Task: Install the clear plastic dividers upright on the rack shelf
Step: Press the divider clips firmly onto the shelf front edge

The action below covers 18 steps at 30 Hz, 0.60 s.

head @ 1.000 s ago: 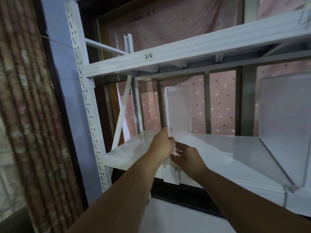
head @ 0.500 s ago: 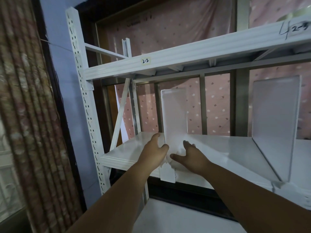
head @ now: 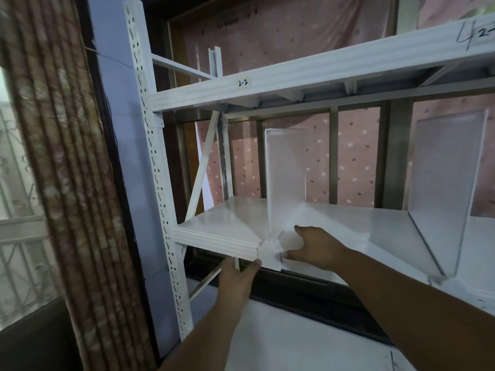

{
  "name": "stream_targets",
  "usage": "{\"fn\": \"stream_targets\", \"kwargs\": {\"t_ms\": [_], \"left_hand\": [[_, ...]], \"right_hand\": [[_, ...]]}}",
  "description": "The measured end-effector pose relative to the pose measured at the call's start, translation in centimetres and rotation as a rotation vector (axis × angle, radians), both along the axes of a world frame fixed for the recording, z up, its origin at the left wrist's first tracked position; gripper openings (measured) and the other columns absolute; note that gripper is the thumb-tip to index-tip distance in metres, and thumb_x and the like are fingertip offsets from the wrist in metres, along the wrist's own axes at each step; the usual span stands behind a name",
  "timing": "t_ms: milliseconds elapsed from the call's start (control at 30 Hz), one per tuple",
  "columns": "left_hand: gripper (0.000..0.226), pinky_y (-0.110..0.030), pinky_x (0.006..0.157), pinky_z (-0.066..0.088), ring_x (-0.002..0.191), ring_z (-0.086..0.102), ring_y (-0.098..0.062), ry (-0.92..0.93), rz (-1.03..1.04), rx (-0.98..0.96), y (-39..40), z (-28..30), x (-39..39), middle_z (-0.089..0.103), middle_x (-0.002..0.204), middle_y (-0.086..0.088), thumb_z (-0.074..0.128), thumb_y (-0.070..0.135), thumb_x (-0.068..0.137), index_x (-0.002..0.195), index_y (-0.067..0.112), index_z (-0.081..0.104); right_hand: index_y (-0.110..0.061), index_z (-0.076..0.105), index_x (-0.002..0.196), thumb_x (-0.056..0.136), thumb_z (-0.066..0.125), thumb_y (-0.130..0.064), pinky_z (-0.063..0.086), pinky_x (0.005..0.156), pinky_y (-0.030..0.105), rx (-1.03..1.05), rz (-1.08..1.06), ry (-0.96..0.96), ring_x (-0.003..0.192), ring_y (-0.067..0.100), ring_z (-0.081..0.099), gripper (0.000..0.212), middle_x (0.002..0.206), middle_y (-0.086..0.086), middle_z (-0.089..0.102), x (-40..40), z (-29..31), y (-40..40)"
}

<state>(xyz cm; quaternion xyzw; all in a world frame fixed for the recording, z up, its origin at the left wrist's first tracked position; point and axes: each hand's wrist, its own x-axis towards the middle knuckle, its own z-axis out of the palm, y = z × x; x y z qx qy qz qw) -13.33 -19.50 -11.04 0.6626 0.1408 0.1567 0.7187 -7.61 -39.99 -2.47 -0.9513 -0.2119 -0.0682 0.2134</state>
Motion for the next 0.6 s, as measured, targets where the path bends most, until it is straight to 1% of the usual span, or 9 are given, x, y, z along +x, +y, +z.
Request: {"fn": "stream_targets", "kwargs": {"t_ms": [33,100,200,267,300,367,433,500,600], "left_hand": [[0.055,-0.057,0.103,0.057,0.12,0.064,-0.048,0.063,-0.05,-0.19,-0.7,-0.7,-0.1,0.064,0.128,-0.035,0.083,0.022,0.091,0.134,-0.002,0.059],[0.043,-0.048,0.088,0.061,0.111,0.065,-0.041,0.178,-0.149,-0.479,-2.1,-2.1,-0.2,0.064,0.118,-0.025,0.079,0.026,0.094,0.128,0.006,0.061],[0.021,-0.048,0.09,0.057,0.123,0.062,-0.043,0.14,-0.223,-0.754,-4.0,-4.0,0.7,0.065,0.118,-0.023,0.07,0.018,0.101,0.118,0.007,0.067],[0.021,-0.048,0.086,0.06,0.121,0.066,-0.042,0.072,-0.239,-0.888,-4.7,-4.6,1.6,0.072,0.116,-0.026,0.066,0.013,0.103,0.12,0.002,0.068],[0.025,-0.047,0.083,0.062,0.115,0.069,-0.039,0.033,-0.251,-0.945,-5.0,-4.5,2.1,0.075,0.114,-0.027,0.064,0.014,0.104,0.123,-0.001,0.068],[0.03,-0.045,0.073,0.067,0.103,0.077,-0.036,-0.029,-0.268,-1.037,-5.2,-3.9,2.9,0.08,0.11,-0.026,0.059,0.018,0.107,0.125,-0.005,0.067],[0.03,-0.043,0.068,0.068,0.091,0.082,-0.033,-0.036,-0.272,-1.064,-5.2,-3.3,3.8,0.081,0.108,-0.025,0.054,0.018,0.109,0.124,-0.005,0.067],[0.028,-0.043,0.073,0.067,0.091,0.082,-0.032,-0.034,-0.266,-1.048,-5.5,-3.1,4.2,0.081,0.109,-0.024,0.053,0.015,0.11,0.125,-0.004,0.067],[0.027,-0.047,0.088,0.061,0.097,0.08,-0.032,-0.062,-0.263,-1.03,-5.9,-3.5,4.4,0.08,0.112,-0.024,0.053,0.013,0.109,0.126,-0.004,0.067]], "right_hand": [[-0.008,0.047,0.143,0.079,0.07,-0.067,0.042,0.105,0.037,-0.015,0.007,-0.009,0.132,0.028,0.05,0.09,0.146,0.011,0.054,-0.1,-0.2,0.2],[-0.009,0.054,0.137,0.081,0.071,-0.062,0.045,0.102,0.037,-0.033,0.034,-0.033,0.125,0.026,0.055,0.079,0.139,0.009,0.059,-0.1,-0.7,0.8],[-0.021,0.064,0.125,0.084,0.072,-0.055,0.044,0.087,0.028,-0.025,0.105,-0.076,0.112,0.019,0.061,0.054,0.122,-0.001,0.068,0.1,-1.4,1.4],[-0.031,0.065,0.126,0.086,0.068,-0.053,0.047,0.088,0.029,-0.098,0.127,-0.137,0.109,0.017,0.063,0.046,0.118,-0.004,0.071,0.3,-1.5,1.8],[-0.035,0.065,0.126,0.087,0.065,-0.053,0.048,0.088,0.031,-0.163,0.125,-0.181,0.107,0.018,0.064,0.043,0.115,-0.005,0.072,0.6,-1.4,2.0],[-0.04,0.067,0.121,0.087,0.062,-0.053,0.046,0.076,0.029,-0.221,0.107,-0.24,0.095,0.017,0.066,0.037,0.1,-0.007,0.073,1.1,-1.3,2.3],[-0.036,0.072,0.11,0.085,0.064,-0.054,0.035,0.06,0.025,-0.198,0.078,-0.276,0.068,0.007,0.055,0.032,0.071,-0.014,0.061,1.6,-1.4,2.4],[-0.032,0.075,0.099,0.083,0.066,-0.056,0.022,0.05,0.021,-0.182,0.054,-0.32,0.053,-0.002,0.034,0.03,0.055,-0.017,0.04,2.1,-1.7,2.4],[-0.032,0.074,0.096,0.082,0.066,-0.057,0.017,0.048,0.02,-0.182,0.06,-0.368,0.051,-0.001,0.028,0.03,0.051,-0.015,0.033,2.5,-2.3,2.3]]}}
